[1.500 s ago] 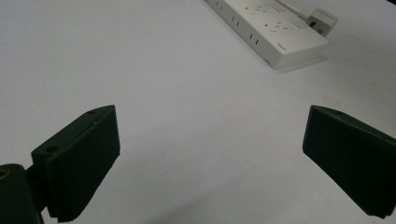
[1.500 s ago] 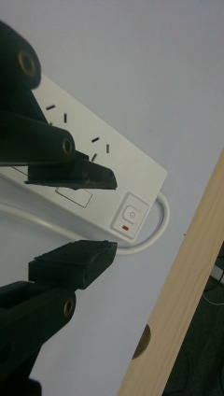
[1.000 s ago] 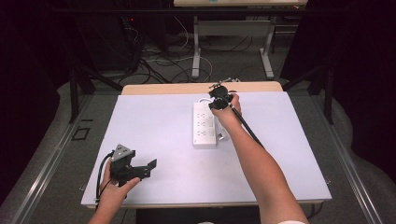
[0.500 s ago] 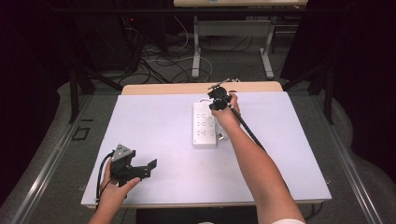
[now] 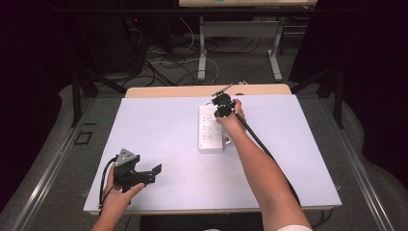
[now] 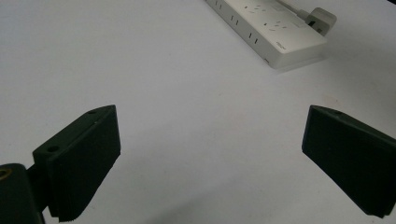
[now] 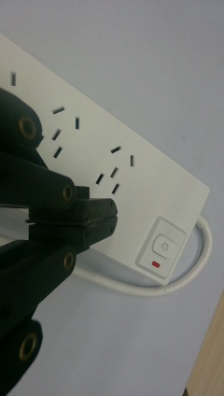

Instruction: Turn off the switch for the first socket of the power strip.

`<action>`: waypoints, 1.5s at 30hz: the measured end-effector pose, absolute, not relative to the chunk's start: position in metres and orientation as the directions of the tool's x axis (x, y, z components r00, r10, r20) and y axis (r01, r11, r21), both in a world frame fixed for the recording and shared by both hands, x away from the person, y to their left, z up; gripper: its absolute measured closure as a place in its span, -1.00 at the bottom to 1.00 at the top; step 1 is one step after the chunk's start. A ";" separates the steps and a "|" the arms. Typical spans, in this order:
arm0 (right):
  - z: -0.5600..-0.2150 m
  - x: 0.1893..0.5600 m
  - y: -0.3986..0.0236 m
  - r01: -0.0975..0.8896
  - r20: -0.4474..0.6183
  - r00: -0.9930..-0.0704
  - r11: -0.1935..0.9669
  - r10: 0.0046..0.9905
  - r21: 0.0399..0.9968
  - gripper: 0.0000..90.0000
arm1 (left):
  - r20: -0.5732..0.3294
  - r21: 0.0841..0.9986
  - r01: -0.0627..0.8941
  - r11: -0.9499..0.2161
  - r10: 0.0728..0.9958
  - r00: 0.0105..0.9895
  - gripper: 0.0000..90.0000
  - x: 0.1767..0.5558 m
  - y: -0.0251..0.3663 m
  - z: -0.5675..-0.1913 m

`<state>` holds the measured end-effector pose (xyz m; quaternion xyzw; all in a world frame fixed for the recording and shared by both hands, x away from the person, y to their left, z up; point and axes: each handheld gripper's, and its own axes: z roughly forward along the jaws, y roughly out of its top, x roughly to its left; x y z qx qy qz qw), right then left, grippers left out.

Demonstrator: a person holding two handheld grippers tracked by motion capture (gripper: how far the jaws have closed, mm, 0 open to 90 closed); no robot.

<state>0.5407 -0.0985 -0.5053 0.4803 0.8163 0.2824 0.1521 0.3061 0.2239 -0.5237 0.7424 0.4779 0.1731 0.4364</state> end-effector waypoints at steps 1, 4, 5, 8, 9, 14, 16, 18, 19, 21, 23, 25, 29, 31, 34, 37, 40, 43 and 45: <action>-0.506 0.541 -0.098 0.702 0.036 -0.489 0.369 0.872 0.609 1.00 | -0.163 0.813 0.560 -0.160 0.861 0.482 -0.91 0.306 0.224 -0.524; -0.507 0.540 -0.097 0.713 0.042 -0.481 0.362 0.876 0.600 1.00 | -0.164 0.813 0.560 -0.160 0.860 0.483 -0.90 0.306 0.224 -0.524; -0.508 0.541 -0.097 0.717 0.032 -0.478 0.368 0.878 0.592 1.00 | -0.164 0.813 0.560 -0.160 0.860 0.483 -0.90 0.306 0.224 -0.524; -0.511 0.541 -0.097 0.704 0.040 -0.488 0.367 0.872 0.607 1.00 | -0.159 0.814 0.558 -0.164 0.860 0.485 -0.90 0.306 0.224 -0.524; -0.511 0.541 -0.097 0.709 0.034 -0.486 0.371 0.873 0.600 1.00 | -0.158 0.814 0.558 -0.164 0.860 0.485 -0.90 0.306 0.224 -0.524; -0.513 0.541 -0.095 0.720 0.057 -0.479 0.356 0.876 0.596 1.00 | -0.160 0.813 0.559 -0.164 0.860 0.484 -0.90 0.306 0.224 -0.524; -0.512 0.541 -0.095 0.733 0.049 -0.470 0.359 0.881 0.578 1.00 | -0.164 0.812 0.561 -0.160 0.860 0.483 -0.90 0.306 0.224 -0.524; -0.516 0.542 -0.097 0.710 0.052 -0.488 0.361 0.871 0.605 1.00 | -0.163 0.813 0.560 -0.161 0.860 0.483 -0.90 0.306 0.224 -0.524; -0.513 0.541 -0.096 0.735 0.047 -0.476 0.367 0.878 0.571 1.00 | -0.163 0.813 0.560 -0.161 0.860 0.483 -0.90 0.306 0.224 -0.524; -0.515 0.542 -0.096 0.733 0.045 -0.477 0.369 0.878 0.571 1.00 | -0.163 0.812 0.560 -0.161 0.860 0.483 -0.90 0.306 0.224 -0.524; -0.515 0.542 -0.096 0.737 0.045 -0.476 0.370 0.878 0.565 1.00 | -0.163 0.813 0.560 -0.161 0.860 0.483 -0.90 0.306 0.224 -0.524; -0.516 0.542 -0.096 0.735 0.044 -0.482 0.376 0.875 0.563 1.00 | -0.163 0.813 0.560 -0.161 0.860 0.484 -0.90 0.306 0.224 -0.524; -0.516 0.542 -0.096 0.733 0.045 -0.478 0.371 0.877 0.570 0.99 | -0.162 0.812 0.561 -0.162 0.860 0.483 -0.90 0.306 0.224 -0.524; -0.516 0.542 -0.094 0.743 0.057 -0.467 0.357 0.882 0.567 0.99 | -0.162 0.811 0.562 -0.163 0.860 0.483 -0.90 0.306 0.224 -0.524; -0.517 0.542 -0.095 0.736 0.060 -0.476 0.360 0.877 0.573 0.99 | -0.161 0.810 0.562 -0.164 0.860 0.484 -0.90 0.306 0.224 -0.524; -0.517 0.543 -0.096 0.735 0.052 -0.479 0.368 0.877 0.570 0.98 | -0.161 0.810 0.562 -0.164 0.861 0.483 -0.90 0.306 0.223 -0.524; -0.516 0.543 -0.096 0.743 0.050 -0.466 0.360 0.883 0.564 0.98 | -0.161 0.810 0.562 -0.165 0.860 0.484 -0.90 0.306 0.223 -0.524; -0.518 0.543 -0.097 0.720 0.030 -0.473 0.366 0.881 0.590 1.00 | -0.161 0.811 0.562 -0.164 0.860 0.484 -0.90 0.306 0.224 -0.524; -0.517 0.544 -0.097 0.738 0.037 -0.459 0.358 0.888 0.572 1.00 | -0.162 0.811 0.562 -0.163 0.860 0.483 -0.90 0.306 0.224 -0.524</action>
